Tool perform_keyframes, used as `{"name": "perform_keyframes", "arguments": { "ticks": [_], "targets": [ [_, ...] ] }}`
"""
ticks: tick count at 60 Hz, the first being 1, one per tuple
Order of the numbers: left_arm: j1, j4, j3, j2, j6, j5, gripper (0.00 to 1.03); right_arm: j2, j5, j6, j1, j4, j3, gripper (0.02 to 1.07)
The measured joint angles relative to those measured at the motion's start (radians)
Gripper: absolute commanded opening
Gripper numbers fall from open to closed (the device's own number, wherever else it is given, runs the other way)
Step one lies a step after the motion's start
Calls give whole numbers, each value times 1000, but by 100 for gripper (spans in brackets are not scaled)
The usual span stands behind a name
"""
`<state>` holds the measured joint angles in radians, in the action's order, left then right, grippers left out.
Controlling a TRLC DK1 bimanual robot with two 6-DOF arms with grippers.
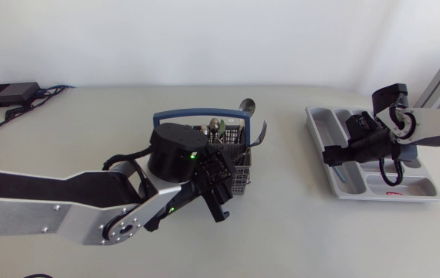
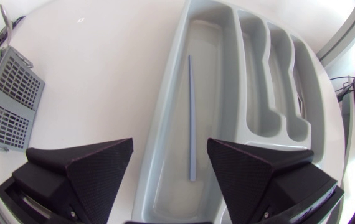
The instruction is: Sort the cutlery from the basket into the organizer compartments.
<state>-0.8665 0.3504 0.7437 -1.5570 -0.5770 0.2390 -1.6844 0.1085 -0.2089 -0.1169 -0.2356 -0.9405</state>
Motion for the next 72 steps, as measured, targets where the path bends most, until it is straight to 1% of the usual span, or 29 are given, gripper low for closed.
{"name": "perform_keyframes", "arguments": {
  "ticks": [5,8,10,15,19,31,34,40,47,72],
  "targets": [
    [0,13,12,-9,0,3,47,29,0,0,13,1,21,89],
    [0,23,20,-14,0,4,46,47,0,0,22,2,30,89],
    [0,30,24,-15,0,6,42,59,0,0,28,5,37,89],
    [0,45,32,-22,0,6,38,87,0,0,46,8,53,89],
    [0,51,39,-33,0,6,37,101,0,0,57,8,63,89],
    [0,52,48,-74,0,10,24,108,-1,0,66,16,80,89],
    [0,52,48,-77,0,10,24,110,-1,0,67,20,85,89],
    [0,63,49,-79,0,11,17,115,-1,0,74,23,92,89],
    [0,82,50,-79,0,18,4,121,-1,0,88,24,96,89],
    [5,103,50,-80,4,24,4,169,-5,0,140,24,111,89]
  ]
}}
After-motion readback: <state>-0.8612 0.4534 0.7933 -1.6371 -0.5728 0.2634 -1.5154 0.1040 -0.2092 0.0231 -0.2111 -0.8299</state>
